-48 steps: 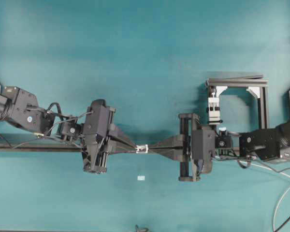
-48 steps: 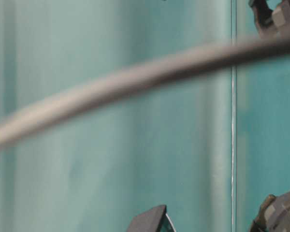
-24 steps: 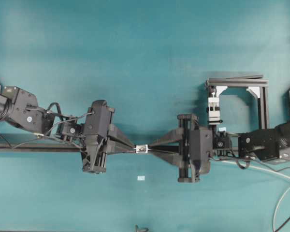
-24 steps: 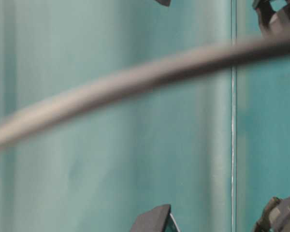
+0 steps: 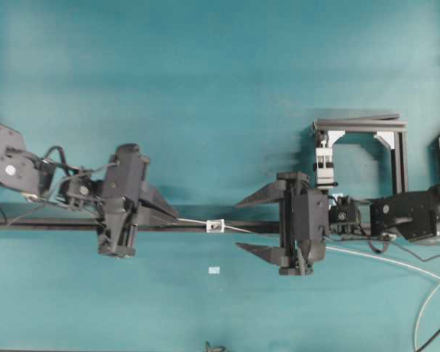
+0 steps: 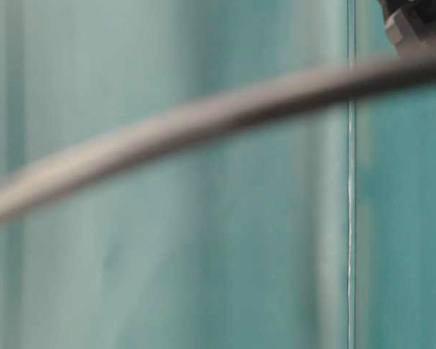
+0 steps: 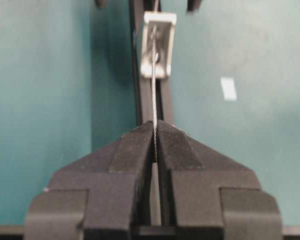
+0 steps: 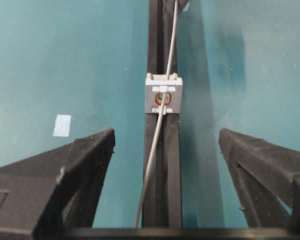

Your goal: Insert the wire through the hole in the metal fitting marked with a red label.

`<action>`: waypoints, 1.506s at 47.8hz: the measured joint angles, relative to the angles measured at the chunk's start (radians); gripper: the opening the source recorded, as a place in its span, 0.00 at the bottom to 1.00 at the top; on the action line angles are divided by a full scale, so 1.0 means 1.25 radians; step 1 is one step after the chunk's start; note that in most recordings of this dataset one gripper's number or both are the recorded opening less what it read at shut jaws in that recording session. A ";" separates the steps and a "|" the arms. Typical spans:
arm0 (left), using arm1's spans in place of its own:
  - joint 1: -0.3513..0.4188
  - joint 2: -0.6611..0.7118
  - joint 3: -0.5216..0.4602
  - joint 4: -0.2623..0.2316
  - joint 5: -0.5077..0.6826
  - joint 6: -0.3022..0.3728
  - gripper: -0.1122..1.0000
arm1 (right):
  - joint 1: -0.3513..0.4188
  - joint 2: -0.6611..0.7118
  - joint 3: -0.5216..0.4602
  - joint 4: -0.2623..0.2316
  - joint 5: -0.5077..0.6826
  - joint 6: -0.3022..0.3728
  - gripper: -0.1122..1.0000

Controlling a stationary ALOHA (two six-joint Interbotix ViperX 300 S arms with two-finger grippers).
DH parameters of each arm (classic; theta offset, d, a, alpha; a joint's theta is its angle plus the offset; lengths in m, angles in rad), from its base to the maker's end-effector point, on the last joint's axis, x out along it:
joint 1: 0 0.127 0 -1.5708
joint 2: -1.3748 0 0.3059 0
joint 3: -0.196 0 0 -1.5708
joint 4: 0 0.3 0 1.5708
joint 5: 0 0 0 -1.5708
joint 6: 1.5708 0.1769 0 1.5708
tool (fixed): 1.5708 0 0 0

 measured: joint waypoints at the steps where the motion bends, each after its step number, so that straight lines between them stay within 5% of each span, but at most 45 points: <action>1: 0.000 -0.004 0.004 0.000 0.004 -0.001 0.01 | 0.000 -0.001 0.000 0.000 0.000 0.000 0.96; 29: -0.025 -0.135 0.087 0.001 0.091 -0.007 0.01 | 0.000 -0.001 0.002 0.000 0.000 -0.002 0.96; 52: -0.026 -0.125 0.092 0.005 0.097 -0.006 0.03 | 0.000 -0.001 0.001 0.000 0.000 -0.004 0.96; 61: -0.026 -0.125 0.097 0.005 0.093 -0.007 0.25 | 0.000 -0.001 0.001 0.000 0.000 -0.004 0.96; 72: -0.026 -0.125 0.110 0.005 0.093 -0.007 0.83 | -0.001 0.000 -0.001 0.000 0.000 -0.004 0.96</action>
